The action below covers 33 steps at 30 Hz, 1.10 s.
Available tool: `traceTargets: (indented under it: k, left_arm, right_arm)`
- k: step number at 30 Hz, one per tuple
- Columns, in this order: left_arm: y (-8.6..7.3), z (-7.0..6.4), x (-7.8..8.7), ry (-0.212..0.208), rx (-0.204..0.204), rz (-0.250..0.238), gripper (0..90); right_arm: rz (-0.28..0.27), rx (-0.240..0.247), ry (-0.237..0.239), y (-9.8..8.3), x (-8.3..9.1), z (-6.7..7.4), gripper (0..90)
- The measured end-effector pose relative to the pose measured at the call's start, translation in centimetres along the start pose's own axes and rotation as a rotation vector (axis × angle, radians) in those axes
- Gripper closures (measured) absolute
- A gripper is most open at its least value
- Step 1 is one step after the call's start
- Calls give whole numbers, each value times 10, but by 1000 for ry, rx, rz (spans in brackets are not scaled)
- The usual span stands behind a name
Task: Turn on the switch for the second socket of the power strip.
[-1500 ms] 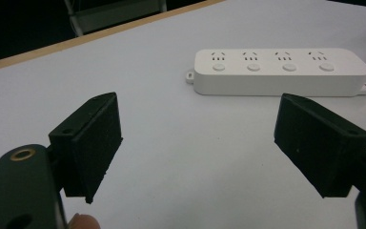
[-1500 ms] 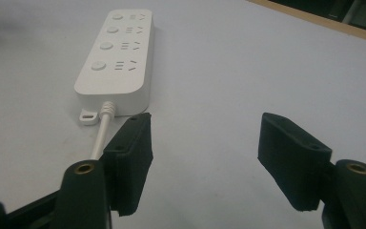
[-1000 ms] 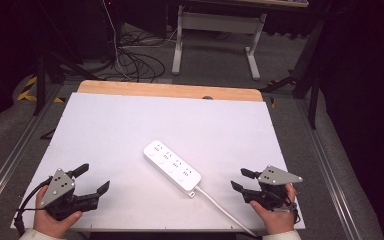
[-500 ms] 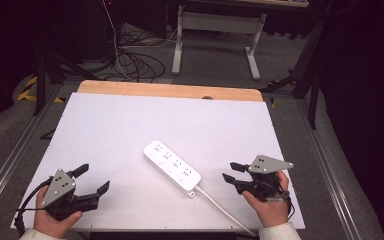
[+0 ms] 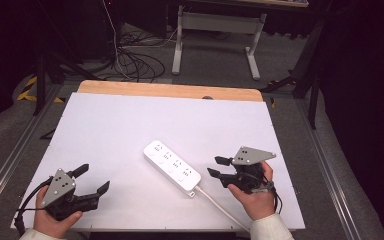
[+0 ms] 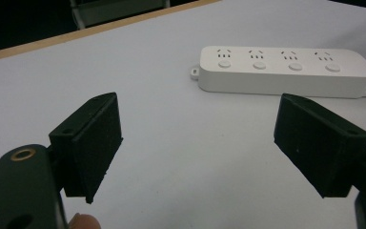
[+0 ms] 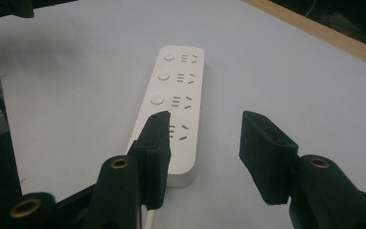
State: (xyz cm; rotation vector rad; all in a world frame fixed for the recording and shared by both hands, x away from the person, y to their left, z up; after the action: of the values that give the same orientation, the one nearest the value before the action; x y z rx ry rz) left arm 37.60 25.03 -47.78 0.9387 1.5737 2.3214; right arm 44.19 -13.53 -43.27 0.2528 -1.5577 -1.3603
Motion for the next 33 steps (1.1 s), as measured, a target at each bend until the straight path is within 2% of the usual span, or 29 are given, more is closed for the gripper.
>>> traceTargets:
  k: [15, 33]
  left_arm:
    - [0, 0, 0, -3, 1, 2, 168]
    - [0, 0, 0, 0, -1, 2, 168]
  right_arm:
    - [14, 23, 56, 19, -30, 18, 550]
    - [45, 26, 112, 26, -67, 31, 553]
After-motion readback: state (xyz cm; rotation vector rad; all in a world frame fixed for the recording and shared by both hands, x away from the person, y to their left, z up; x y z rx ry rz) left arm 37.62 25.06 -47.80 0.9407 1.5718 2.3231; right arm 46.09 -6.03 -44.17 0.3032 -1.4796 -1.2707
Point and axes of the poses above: each handheld gripper's, and its own axes: x roughly backward along the jaws, y roughly out of its top, z roughly to its left, the point moved 6 cm from there along -x, roughly forward along the jaws, and after that the axes turned 12 degrees about -x, right-handed, at the moved point
